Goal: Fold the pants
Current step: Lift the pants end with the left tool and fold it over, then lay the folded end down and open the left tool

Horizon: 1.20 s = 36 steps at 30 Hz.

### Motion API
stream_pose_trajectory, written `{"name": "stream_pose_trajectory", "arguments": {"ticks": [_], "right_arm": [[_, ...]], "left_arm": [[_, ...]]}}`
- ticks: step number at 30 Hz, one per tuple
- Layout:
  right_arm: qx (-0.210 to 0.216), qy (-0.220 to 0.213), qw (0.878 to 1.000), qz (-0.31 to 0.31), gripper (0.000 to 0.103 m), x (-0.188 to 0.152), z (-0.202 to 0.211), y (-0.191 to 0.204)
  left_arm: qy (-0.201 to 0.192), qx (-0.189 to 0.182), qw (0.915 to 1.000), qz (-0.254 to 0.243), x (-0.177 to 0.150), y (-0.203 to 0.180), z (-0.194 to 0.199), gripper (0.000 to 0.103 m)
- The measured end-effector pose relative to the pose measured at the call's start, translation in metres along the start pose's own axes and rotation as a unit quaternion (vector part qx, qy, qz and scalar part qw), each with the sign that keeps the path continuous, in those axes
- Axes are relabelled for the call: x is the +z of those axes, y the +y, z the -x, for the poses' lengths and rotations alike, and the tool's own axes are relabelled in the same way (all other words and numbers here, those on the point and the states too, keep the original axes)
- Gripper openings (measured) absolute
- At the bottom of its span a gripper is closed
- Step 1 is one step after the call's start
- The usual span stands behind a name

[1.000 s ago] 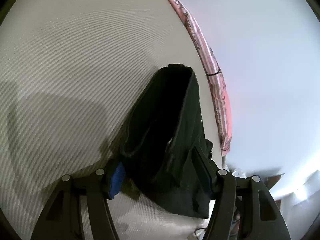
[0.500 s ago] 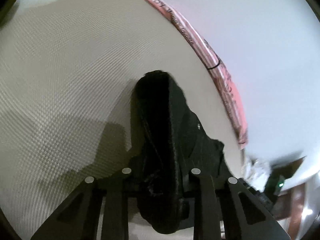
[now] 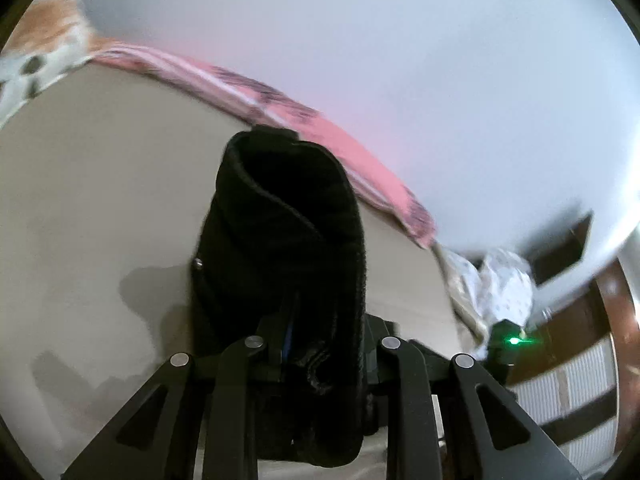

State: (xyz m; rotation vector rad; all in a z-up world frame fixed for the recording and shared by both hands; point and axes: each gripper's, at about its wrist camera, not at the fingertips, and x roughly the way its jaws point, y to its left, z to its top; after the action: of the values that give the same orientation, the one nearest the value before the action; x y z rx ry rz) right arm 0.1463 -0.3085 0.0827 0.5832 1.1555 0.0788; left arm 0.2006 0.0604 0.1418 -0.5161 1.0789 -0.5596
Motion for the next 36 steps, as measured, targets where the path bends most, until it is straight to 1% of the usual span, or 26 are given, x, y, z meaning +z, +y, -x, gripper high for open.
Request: {"name": "stream_pose_trajectory", "arguments": {"ticks": [4, 7, 9, 11, 12, 14, 16, 17, 18, 19, 20, 21, 22, 23, 24, 26, 27, 28, 29, 30, 31, 33, 34, 36], "right_arm": [[-0.008, -0.011, 1.000, -0.015, 0.057, -0.002, 0.022, -0.026], [-0.012, -0.019, 0.999, -0.026, 0.057, -0.003, 0.036, -0.045], [-0.013, -0.022, 0.999, -0.033, 0.057, -0.003, 0.042, -0.056], [-0.017, -0.024, 0.999, -0.039, 0.057, -0.005, 0.047, -0.067], [-0.019, -0.023, 0.999, -0.043, 0.057, -0.005, 0.047, -0.074], [-0.020, -0.020, 0.998, -0.051, 0.057, -0.007, 0.046, -0.083], [-0.015, -0.014, 0.998, -0.056, 0.057, -0.009, 0.043, -0.091], [-0.008, -0.013, 0.998, -0.058, 0.059, -0.010, 0.042, -0.094], [0.016, -0.013, 0.998, -0.065, 0.059, -0.010, 0.040, -0.097], [0.035, -0.012, 0.997, -0.071, 0.059, -0.011, 0.040, -0.098], [0.063, -0.009, 0.995, -0.080, 0.059, -0.012, 0.037, -0.101], [0.096, -0.003, 0.991, -0.090, 0.059, -0.012, 0.034, -0.103], [0.114, 0.002, 0.989, -0.099, 0.059, -0.013, 0.032, -0.104], [0.123, 0.005, 0.987, -0.105, 0.059, -0.013, 0.030, -0.105], [0.131, 0.008, 0.985, -0.109, 0.059, -0.014, 0.028, -0.105], [0.150, 0.017, 0.983, -0.106, 0.059, -0.013, 0.022, -0.103], [0.159, 0.024, 0.982, -0.104, 0.059, -0.013, 0.018, -0.101], [0.174, 0.034, 0.979, -0.102, 0.059, -0.013, 0.013, -0.100], [0.189, 0.041, 0.976, -0.104, 0.059, -0.013, 0.008, -0.100], [0.202, 0.051, 0.972, -0.107, 0.059, -0.014, 0.002, -0.099], [0.214, 0.061, 0.969, -0.107, 0.059, -0.014, -0.006, -0.098], [0.215, 0.066, 0.969, -0.107, 0.059, -0.015, -0.014, -0.096], [0.214, 0.071, 0.969, -0.102, 0.059, -0.015, -0.019, -0.095], [0.199, 0.079, 0.972, -0.098, 0.059, -0.016, -0.024, -0.094]], "left_arm": [[0.038, -0.012, 0.9980, -0.048, -0.013, -0.055, -0.052, 0.023], [0.083, -0.012, 0.9931, -0.083, -0.034, -0.087, -0.098, 0.023], [0.111, -0.002, 0.9877, -0.110, -0.053, -0.104, -0.131, 0.023], [0.137, 0.014, 0.9805, -0.140, -0.074, -0.119, -0.162, 0.023], [0.148, 0.019, 0.9779, -0.146, -0.082, -0.122, -0.174, 0.023], [0.165, 0.033, 0.9712, -0.169, -0.102, -0.131, -0.197, 0.023], [0.174, 0.054, 0.9655, -0.186, -0.117, -0.133, -0.214, 0.023], [0.179, 0.070, 0.9614, -0.197, -0.126, -0.133, -0.222, 0.023], [0.181, 0.079, 0.9595, -0.201, -0.132, -0.131, -0.229, 0.024], [0.178, 0.080, 0.9592, -0.204, -0.135, -0.131, -0.232, 0.025], [0.176, 0.080, 0.9586, -0.209, -0.138, -0.132, -0.230, 0.026], [0.175, 0.085, 0.9578, -0.211, -0.140, -0.134, -0.227, 0.029], [0.176, 0.089, 0.9560, -0.217, -0.140, -0.138, -0.225, 0.031], [0.177, 0.091, 0.9532, -0.228, -0.139, -0.137, -0.223, 0.033], [0.179, 0.089, 0.9508, -0.236, -0.140, -0.141, -0.223, 0.041], [0.185, 0.092, 0.9474, -0.244, -0.141, -0.139, -0.213, 0.042], [0.189, 0.087, 0.9477, -0.242, -0.141, -0.139, -0.211, 0.044], [0.196, 0.069, 0.9490, -0.237, -0.142, -0.138, -0.205, 0.057], [0.200, 0.050, 0.9511, -0.231, -0.142, -0.140, -0.200, 0.065], [0.194, 0.033, 0.9542, -0.225, -0.141, -0.142, -0.192, 0.073], [0.179, 0.014, 0.9573, -0.226, -0.140, -0.145, -0.182, 0.075], [0.165, 0.010, 0.9541, -0.249, -0.140, -0.152, -0.170, 0.075], [0.159, 0.015, 0.9525, -0.259, -0.139, -0.154, -0.166, 0.076], [0.143, 0.034, 0.9521, -0.268, -0.134, -0.151, -0.155, 0.076]]}}
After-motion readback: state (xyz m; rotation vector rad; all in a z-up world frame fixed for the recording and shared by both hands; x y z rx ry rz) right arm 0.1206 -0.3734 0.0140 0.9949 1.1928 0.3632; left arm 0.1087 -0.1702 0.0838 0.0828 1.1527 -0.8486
